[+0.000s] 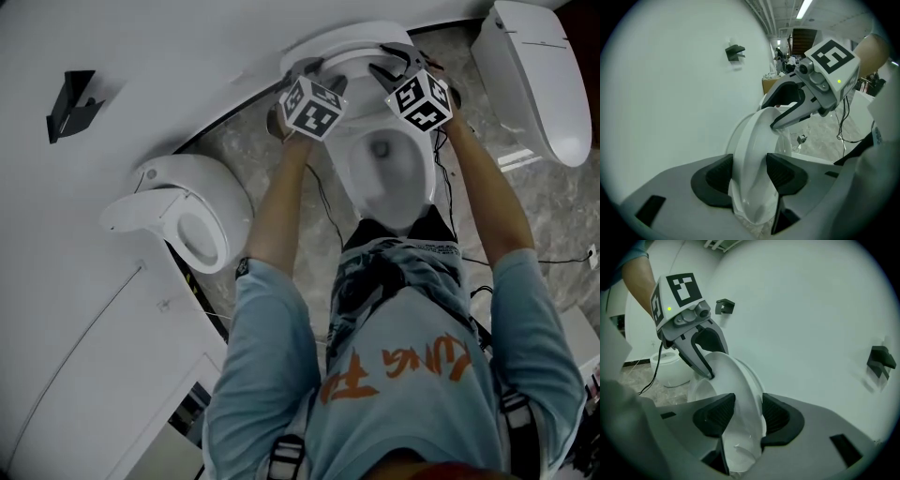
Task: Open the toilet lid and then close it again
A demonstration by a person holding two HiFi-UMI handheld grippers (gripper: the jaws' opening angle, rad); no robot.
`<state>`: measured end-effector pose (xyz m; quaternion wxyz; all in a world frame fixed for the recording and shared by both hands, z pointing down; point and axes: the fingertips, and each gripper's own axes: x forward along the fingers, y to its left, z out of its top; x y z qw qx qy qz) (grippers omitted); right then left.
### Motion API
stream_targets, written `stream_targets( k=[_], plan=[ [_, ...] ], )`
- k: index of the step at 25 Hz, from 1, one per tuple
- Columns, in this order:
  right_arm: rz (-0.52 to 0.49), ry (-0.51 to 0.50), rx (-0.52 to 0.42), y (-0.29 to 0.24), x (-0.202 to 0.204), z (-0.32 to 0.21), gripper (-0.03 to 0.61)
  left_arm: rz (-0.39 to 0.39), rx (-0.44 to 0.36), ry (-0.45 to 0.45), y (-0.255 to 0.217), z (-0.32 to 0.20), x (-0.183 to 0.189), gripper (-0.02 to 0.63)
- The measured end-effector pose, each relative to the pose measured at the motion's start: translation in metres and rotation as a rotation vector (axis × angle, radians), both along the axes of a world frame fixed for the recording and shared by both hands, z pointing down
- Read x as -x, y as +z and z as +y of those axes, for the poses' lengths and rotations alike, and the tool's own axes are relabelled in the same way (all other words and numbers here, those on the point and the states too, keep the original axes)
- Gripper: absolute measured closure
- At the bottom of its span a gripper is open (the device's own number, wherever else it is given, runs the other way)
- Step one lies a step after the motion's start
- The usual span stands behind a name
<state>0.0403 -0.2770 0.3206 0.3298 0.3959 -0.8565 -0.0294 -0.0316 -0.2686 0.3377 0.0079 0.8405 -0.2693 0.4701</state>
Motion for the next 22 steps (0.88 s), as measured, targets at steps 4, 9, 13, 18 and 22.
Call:
stream_targets(
  k=[4, 9, 13, 18, 22],
  plan=[
    [0.010, 0.009, 0.010, -0.001, 0.000, 0.010, 0.376, -0.001, 0.002, -0.012, 0.000, 0.009, 0.000, 0.377],
    [0.082, -0.054, 0.036, -0.005, -0.001, 0.036, 0.391, -0.013, -0.024, -0.007, -0.007, 0.035, -0.001, 0.382],
    [0.127, -0.101, 0.057, -0.008, -0.009, 0.070, 0.406, -0.040, -0.040, 0.005, -0.011, 0.070, -0.009, 0.394],
    [0.153, -0.185, 0.124, -0.009, -0.011, 0.116, 0.430, -0.180, -0.094, 0.121, -0.007, 0.119, -0.007, 0.417],
    [0.122, -0.256, 0.170, -0.006, -0.012, 0.154, 0.437, -0.219, -0.110, 0.148, -0.001, 0.158, -0.007, 0.426]
  ],
)
